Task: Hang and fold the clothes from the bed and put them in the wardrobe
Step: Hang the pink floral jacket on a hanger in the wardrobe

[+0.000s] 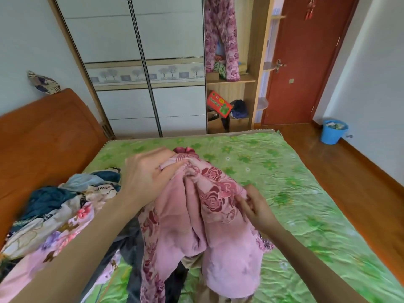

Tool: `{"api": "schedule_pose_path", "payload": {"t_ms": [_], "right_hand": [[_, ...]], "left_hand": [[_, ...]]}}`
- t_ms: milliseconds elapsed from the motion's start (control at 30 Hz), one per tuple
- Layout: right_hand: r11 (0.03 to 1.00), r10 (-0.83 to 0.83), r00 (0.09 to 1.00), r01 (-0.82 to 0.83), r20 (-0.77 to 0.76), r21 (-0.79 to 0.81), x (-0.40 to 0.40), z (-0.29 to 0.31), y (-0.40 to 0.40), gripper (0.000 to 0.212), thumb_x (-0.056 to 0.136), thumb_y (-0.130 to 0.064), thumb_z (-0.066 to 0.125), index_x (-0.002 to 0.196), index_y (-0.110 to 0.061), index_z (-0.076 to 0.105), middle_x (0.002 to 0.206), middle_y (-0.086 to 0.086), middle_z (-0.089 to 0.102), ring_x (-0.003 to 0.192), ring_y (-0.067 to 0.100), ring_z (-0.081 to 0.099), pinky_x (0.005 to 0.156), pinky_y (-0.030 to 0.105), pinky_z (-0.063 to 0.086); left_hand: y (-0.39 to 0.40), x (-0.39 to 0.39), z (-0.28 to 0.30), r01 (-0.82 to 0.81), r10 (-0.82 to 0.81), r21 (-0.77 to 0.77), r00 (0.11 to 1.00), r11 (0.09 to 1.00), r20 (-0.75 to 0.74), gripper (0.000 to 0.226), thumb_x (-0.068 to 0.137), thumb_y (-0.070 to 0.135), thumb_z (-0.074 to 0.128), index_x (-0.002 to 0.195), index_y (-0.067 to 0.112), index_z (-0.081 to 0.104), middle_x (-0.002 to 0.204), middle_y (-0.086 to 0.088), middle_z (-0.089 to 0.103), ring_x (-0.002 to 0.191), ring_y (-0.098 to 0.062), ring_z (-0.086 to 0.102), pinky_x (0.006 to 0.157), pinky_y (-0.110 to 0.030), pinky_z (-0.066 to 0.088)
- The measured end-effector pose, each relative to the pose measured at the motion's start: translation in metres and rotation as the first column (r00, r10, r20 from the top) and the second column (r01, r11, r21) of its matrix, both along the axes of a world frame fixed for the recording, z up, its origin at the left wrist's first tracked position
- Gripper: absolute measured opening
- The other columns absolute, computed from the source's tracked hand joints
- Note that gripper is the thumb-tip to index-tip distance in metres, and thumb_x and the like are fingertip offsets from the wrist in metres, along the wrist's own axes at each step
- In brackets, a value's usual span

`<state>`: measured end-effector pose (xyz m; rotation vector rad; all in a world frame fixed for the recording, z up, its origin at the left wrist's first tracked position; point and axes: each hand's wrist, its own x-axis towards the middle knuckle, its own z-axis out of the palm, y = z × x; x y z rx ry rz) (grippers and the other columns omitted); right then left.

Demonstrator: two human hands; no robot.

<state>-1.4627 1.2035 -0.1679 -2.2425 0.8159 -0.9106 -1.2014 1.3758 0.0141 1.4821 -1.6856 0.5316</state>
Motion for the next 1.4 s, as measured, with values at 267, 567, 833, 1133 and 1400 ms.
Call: {"api": "schedule_pose_path", "payload": {"t_ms": [267, 567, 833, 1133, 1400], "right_hand": [[0.946, -0.25, 0.965, 0.225, -0.081, -0.231, -0.088, 0.056, -0.015, 0.036, 0.099, -0.051, 0.06, 0.104, -0.015, 0.059, 0.067, -0.002, 0.061, 0.058, 0.025, 0.058, 0.054, 0.04, 0.046], [0.759, -0.394, 0.878, 0.142, -0.274, -0.636, -0.224, 0.172, -0.014, 0.048, 0.086, -0.073, 0.054, 0.076, -0.026, 0.06, 0.068, -0.014, 0.047, 0.059, 0.012, 0.048, 0.046, 0.019, 0.026], [0.678, -0.538, 0.765, 0.145, -0.353, -0.72, -0.383, 0.215, 0.005, 0.047, 0.1, -0.065, 0.038, 0.096, -0.026, 0.062, 0.072, -0.01, 0.06, 0.06, 0.024, 0.062, 0.045, 0.027, 0.04], [0.637, -0.652, 0.713, 0.331, -0.258, -0.697, -0.57, 0.244, 0.017, 0.046, 0.094, -0.069, 0.049, 0.072, -0.029, 0.049, 0.058, -0.007, 0.046, 0.053, 0.029, 0.052, 0.048, 0.03, 0.039], [0.662, -0.702, 0.637, 0.416, -0.32, -0.624, -0.685, 0.264, 0.011, 0.063, 0.086, -0.076, 0.04, 0.093, -0.019, 0.065, 0.071, -0.004, 0.061, 0.065, 0.028, 0.055, 0.059, 0.033, 0.04]], "left_hand": [[-0.006, 0.006, -0.029, -0.034, 0.034, 0.143, 0.999, 0.989, 0.006, 0.051, 0.096, 0.043, 0.066, 0.062, 0.02, 0.034, 0.055, 0.006, 0.032, 0.051, -0.018, 0.036, 0.047, -0.032, 0.027], [-0.07, -0.057, -0.03, 0.02, -0.122, 0.262, 0.916, 0.965, 0.382, 0.063, 0.094, 0.081, 0.036, 0.065, 0.026, 0.047, 0.054, 0.012, 0.042, 0.049, -0.015, 0.05, 0.044, -0.024, 0.034], [-0.137, -0.194, 0.0, 0.197, -0.258, 0.206, 0.907, 0.958, 0.334, 0.068, 0.093, 0.082, 0.03, 0.07, 0.023, 0.051, 0.06, 0.01, 0.05, 0.052, -0.018, 0.048, 0.047, -0.022, 0.022], [-0.191, -0.389, 0.026, 0.262, -0.265, 0.057, 0.898, 0.963, 0.351, 0.054, 0.095, 0.062, 0.048, 0.072, 0.014, 0.052, 0.064, 0.005, 0.041, 0.061, -0.02, 0.044, 0.047, -0.027, 0.028], [-0.232, -0.52, 0.035, 0.31, -0.317, 0.076, 0.889, 0.948, 0.331, 0.049, 0.101, 0.052, 0.054, 0.069, 0.017, 0.042, 0.058, 0.009, 0.037, 0.052, -0.019, 0.039, 0.048, -0.026, 0.015]]}}
